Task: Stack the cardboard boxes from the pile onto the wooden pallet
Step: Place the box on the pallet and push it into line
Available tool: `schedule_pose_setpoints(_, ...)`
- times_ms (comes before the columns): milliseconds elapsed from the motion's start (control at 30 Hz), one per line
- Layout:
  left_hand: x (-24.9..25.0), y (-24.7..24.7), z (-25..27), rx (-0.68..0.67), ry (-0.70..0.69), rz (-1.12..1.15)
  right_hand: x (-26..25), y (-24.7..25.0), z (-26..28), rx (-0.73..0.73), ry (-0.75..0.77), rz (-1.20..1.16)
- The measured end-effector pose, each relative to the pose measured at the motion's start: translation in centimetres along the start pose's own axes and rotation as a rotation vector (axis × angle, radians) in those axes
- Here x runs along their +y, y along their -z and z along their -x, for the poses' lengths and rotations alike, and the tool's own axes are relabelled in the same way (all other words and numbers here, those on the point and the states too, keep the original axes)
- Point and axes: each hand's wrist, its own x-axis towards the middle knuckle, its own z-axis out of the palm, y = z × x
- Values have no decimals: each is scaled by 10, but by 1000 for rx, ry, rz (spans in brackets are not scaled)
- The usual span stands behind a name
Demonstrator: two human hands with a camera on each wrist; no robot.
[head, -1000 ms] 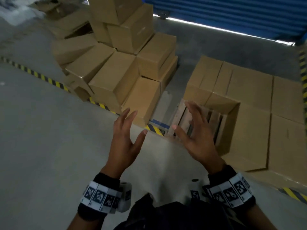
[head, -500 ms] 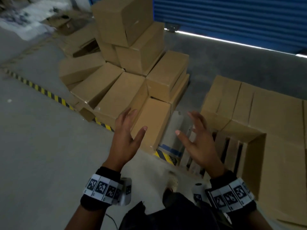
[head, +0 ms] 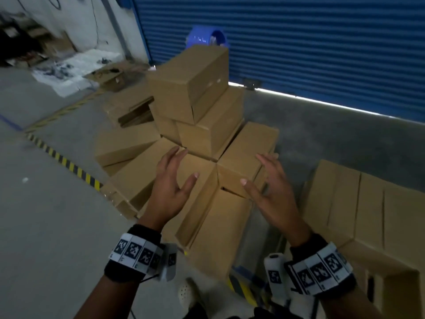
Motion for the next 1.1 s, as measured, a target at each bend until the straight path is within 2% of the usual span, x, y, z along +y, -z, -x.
schedule_pose_setpoints(200,-85,40,-119,2,-30,21,-12,-66,-114,67,74,8)
schedule_pose_setpoints(333,-133,67,-206,-21,-51,-88,-17,-106,-194,23,31,25)
schedule_pose_setpoints(500,-186,79,-301,-77,-38,-137,-19,-131,-290,0,-10,68)
schedule_pose_setpoints(767,-235,59,-427,-89,122,-214,14,-155,-438,-40,-51,107)
schedule_pose_setpoints(933,-254,39,-502,-112,304,-307,49,-175,-523,-88,-105,43)
schedule_pose_setpoints(1100,-280,19,-559,-147,395,-384,80,-202,-583,-153,-214,-7)
